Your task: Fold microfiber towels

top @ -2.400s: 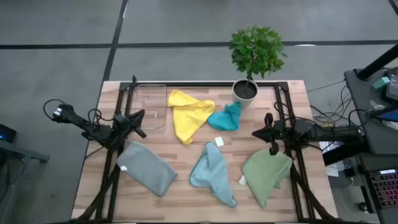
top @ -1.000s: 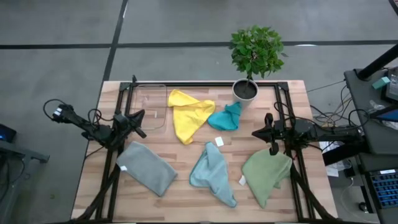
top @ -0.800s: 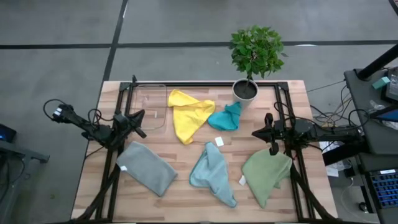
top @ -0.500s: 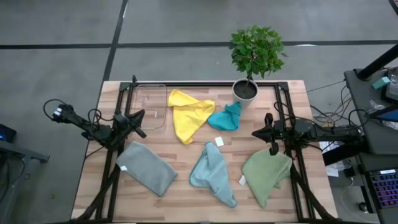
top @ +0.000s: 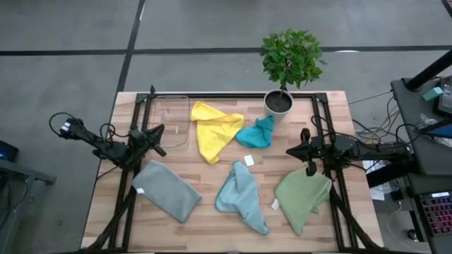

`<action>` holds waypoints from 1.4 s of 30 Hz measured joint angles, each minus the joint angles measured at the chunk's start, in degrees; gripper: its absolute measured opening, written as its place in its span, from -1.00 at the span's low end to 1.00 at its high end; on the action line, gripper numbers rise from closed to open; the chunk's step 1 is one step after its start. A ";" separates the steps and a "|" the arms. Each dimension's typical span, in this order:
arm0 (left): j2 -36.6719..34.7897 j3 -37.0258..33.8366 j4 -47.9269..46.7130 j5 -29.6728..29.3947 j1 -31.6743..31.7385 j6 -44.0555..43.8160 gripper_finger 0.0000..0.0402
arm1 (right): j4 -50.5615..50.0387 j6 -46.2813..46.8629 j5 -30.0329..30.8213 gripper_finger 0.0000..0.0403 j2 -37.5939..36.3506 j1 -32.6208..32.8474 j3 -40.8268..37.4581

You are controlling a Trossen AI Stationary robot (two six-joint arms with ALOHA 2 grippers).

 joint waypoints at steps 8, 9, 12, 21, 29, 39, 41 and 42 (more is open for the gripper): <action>0.00 0.02 0.00 0.00 0.02 0.00 -0.97 | -0.01 0.00 0.00 -0.96 0.00 0.00 0.00; 0.00 0.00 -0.01 0.00 0.00 -0.01 -0.97 | -0.01 0.00 0.00 -0.96 -0.02 -0.01 -0.01; 0.00 0.02 0.00 0.00 0.00 -0.01 -0.97 | 0.00 0.00 0.00 -0.96 -0.01 0.00 -0.01; 0.00 0.00 -0.01 0.00 0.00 -0.01 -0.97 | -0.01 0.00 0.00 -0.96 -0.02 0.01 -0.02; 0.00 0.01 -0.01 0.00 0.00 0.00 -0.97 | 0.01 0.00 0.00 -0.96 -0.02 0.00 -0.01; 0.00 0.01 0.00 0.00 0.01 -0.02 -0.97 | 0.07 18.98 -1.50 -0.96 -0.02 0.14 -0.02; 0.00 0.01 0.00 0.00 0.01 -0.01 -0.97 | 0.15 32.40 -1.92 -0.96 -0.02 0.16 -0.02; 0.00 0.02 0.00 0.00 0.00 0.00 -0.97 | 0.14 35.09 -1.53 -0.96 -0.02 0.14 -0.02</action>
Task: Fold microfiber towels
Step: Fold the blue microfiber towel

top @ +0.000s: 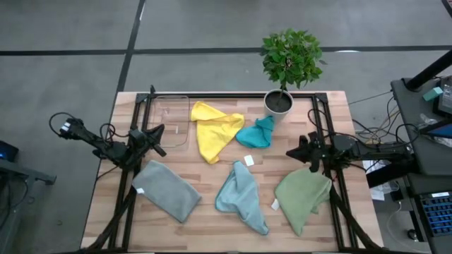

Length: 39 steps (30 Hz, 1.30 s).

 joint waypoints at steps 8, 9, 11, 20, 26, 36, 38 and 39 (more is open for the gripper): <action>0.00 -0.01 -0.01 0.00 0.00 0.01 -0.97 | 0.68 1.53 1.50 -0.96 0.00 0.00 -0.07; 0.00 0.00 0.00 0.00 0.02 -0.01 -0.97 | 0.72 1.53 1.51 -0.96 0.00 0.00 -0.07; 0.00 -0.02 0.00 0.00 0.00 0.01 -0.97 | 0.79 1.53 1.53 -0.96 0.00 0.00 -0.07; 0.00 0.00 -0.01 0.00 0.00 0.01 -0.97 | 0.92 -2.71 1.59 -0.96 0.00 0.00 -0.07; 0.00 -0.02 -0.02 0.01 0.00 0.00 -0.97 | 0.92 -6.40 1.66 -0.96 0.00 0.00 -0.07; 0.00 0.00 0.01 0.01 0.01 -4.41 -0.97 | 0.94 -7.13 1.63 -0.96 0.00 0.00 -0.07; 0.00 -0.02 0.16 0.02 0.02 -5.04 -0.97 | 0.95 -8.10 1.83 -0.96 0.00 0.00 -0.07; 0.00 0.00 0.54 0.04 0.00 -6.60 -0.97 | 1.08 -8.79 2.80 -0.96 0.00 0.00 -0.07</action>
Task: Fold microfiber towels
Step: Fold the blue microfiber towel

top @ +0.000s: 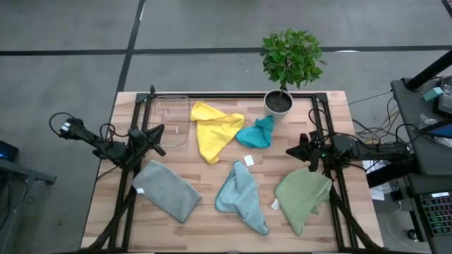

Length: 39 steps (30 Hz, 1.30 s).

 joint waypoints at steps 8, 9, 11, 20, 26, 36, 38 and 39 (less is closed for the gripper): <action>-0.05 -0.02 1.63 0.11 0.02 -13.21 -0.97 | 9.75 -10.98 8.49 -0.96 0.95 -0.02 0.00; -0.06 -0.02 2.19 0.39 0.02 -14.12 -0.97 | 11.61 -12.45 8.55 -0.96 1.39 -0.02 0.00; 0.00 0.05 3.49 2.94 0.04 -14.26 -0.97 | 14.78 -14.75 8.95 -0.96 2.42 -0.02 0.00; 4.32 5.78 9.03 16.46 0.13 -8.30 -0.97 | 26.77 -20.09 11.01 -0.96 10.31 -0.02 0.00; 13.86 11.30 12.53 16.53 0.13 -3.58 -0.97 | 32.47 -23.49 13.57 -0.96 15.96 0.00 0.18; 27.81 20.10 13.16 16.52 0.24 -1.93 -0.97 | 31.20 -32.62 15.23 -0.96 26.35 -0.02 9.16; 30.64 21.60 13.07 16.52 0.24 -1.90 -0.97 | 30.16 -34.53 15.31 -0.96 28.70 -0.02 11.38; 32.02 22.25 13.12 16.55 0.24 -1.89 -0.97 | 29.63 -35.21 15.29 -0.96 29.81 -0.02 12.50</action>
